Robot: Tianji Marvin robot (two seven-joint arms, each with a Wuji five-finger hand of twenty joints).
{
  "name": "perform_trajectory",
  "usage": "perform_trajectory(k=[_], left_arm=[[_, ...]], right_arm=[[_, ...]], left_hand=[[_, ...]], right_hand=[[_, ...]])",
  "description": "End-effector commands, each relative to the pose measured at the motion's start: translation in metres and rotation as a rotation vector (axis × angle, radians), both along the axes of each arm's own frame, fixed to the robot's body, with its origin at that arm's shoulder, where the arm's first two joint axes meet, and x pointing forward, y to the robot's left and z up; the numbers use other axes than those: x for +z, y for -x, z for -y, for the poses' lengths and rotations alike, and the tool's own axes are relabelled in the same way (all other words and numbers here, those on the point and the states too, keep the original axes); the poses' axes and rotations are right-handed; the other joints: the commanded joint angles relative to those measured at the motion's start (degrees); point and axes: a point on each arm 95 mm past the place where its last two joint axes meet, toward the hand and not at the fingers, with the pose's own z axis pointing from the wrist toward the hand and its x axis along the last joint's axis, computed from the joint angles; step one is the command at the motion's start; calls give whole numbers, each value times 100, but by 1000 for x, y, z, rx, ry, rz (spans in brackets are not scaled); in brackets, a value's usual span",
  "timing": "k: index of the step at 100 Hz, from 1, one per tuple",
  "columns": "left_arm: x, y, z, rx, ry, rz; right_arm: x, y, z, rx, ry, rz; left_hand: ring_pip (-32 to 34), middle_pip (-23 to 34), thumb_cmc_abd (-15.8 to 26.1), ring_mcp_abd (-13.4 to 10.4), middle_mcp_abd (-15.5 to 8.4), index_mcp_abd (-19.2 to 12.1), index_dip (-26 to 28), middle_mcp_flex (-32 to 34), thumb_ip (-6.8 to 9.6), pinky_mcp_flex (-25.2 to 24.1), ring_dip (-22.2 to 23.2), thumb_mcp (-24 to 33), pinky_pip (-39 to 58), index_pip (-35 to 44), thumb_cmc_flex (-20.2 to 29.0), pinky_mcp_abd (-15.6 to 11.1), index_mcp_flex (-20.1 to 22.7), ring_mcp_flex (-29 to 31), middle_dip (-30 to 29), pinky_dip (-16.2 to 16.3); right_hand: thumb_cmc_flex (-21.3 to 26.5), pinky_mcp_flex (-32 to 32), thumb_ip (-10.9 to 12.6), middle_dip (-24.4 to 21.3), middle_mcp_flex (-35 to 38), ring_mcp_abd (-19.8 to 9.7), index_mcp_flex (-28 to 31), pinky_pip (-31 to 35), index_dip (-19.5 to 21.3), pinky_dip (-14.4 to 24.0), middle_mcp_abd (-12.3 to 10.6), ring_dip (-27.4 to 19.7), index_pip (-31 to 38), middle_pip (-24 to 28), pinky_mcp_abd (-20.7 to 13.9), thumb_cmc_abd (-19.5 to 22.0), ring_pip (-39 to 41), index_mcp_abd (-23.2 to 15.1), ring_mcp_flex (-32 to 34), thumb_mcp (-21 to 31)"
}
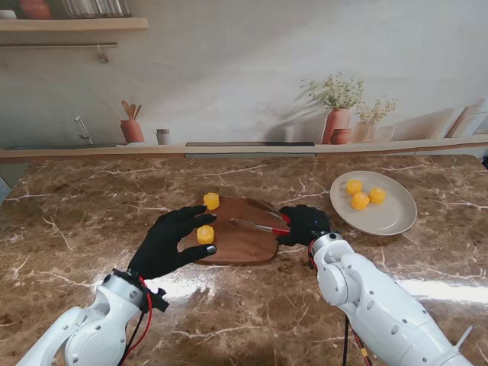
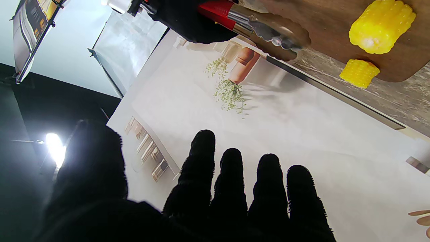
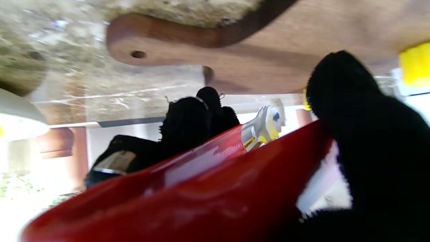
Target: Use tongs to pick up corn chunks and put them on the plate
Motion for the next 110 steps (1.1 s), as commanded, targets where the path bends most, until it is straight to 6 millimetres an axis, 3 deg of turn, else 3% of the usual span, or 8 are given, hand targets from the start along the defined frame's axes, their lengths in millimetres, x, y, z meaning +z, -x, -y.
perform_trajectory(k=[1, 16, 39, 68, 84, 98, 107, 110], left_arm=[[0, 1, 0, 1, -5, -6], [0, 0, -2, -3, -11, -9], [-1, 0, -2, -1, -6, 0], [-5, 2, -5, 6, -1, -2], [-7, 3, -7, 14, 4, 0], [-9, 5, -9, 20, 4, 0], [-9, 6, -10, 24, 4, 0], [-10, 7, -11, 25, 4, 0]], right_arm=[[-7, 16, -13, 46, -20, -23], [-12, 29, -25, 89, -28, -41], [-25, 32, -44, 103, 6, -118], [-32, 29, -66, 82, 40, -150], [-31, 28, -75, 64, 107, -134], [-31, 29, -80, 62, 139, -135], [-30, 30, -82, 69, 150, -143], [-30, 31, -83, 71, 153, -146]], left_hand=[[-113, -89, 138, -243, -57, -162, 37, -5, 118, -71, -63, -146, -163, 0, 174, -88, 7, 1, -60, -18], [-120, -96, 139, -251, -65, -161, 35, -11, 118, -72, -68, -145, -168, -3, 178, -92, 1, -7, -63, -21], [-126, -101, 136, -266, -83, -166, 35, -10, 117, -71, -73, -147, -188, -6, 177, -100, -5, -9, -67, -31], [-128, -102, 123, -260, -77, -161, 40, -13, 117, -67, -74, -146, -208, -1, 186, -118, 4, -11, -68, -39], [-124, -98, 126, -253, -64, -162, 43, -10, 118, -69, -72, -146, -214, 4, 186, -116, 15, -9, -66, -41], [-118, -93, 124, -250, -60, -162, 45, -3, 117, -68, -68, -147, -222, 9, 184, -112, 24, -3, -63, -44], [-118, -93, 129, -252, -61, -168, 44, -4, 117, -71, -67, -147, -230, 8, 183, -107, 19, -3, -63, -46], [-118, -91, 127, -250, -56, -159, 45, -1, 118, -70, -67, -142, -231, 10, 193, -106, 25, -2, -62, -46]], right_hand=[[13, 103, 131, 21, -167, -255, -50, 560, 66, 198, -50, 78, -31, 55, -639, 13, 209, -54, -67, 295], [-167, 7, 104, 12, -312, -251, -190, 500, 67, 239, -22, 90, -133, -10, -636, -146, 176, 22, -197, 307], [-466, -157, 34, 33, -642, -281, -472, 395, 100, 327, 42, 120, -297, -68, -661, -387, 173, 190, -394, 461], [-462, -124, 23, 83, -630, -301, -426, 395, 163, 377, 52, 137, -271, 32, -717, -248, 272, 163, -352, 419], [-228, 62, 62, 166, -446, -394, -271, 475, 289, 386, -19, 155, -171, 175, -797, -60, 510, 2, -161, 219], [132, 367, 129, 349, 11, -452, 147, 679, 451, 322, -156, 71, 4, 410, -788, 657, 897, -331, 161, 25], [133, 549, 272, 511, 376, -437, 490, 848, 460, 273, -262, 20, 102, 551, -732, 1191, 1106, -580, 382, 470], [322, 621, 32, 754, 547, -417, 644, 927, 432, 249, -272, 2, 149, 609, -690, 1443, 1194, -643, 471, 404]])
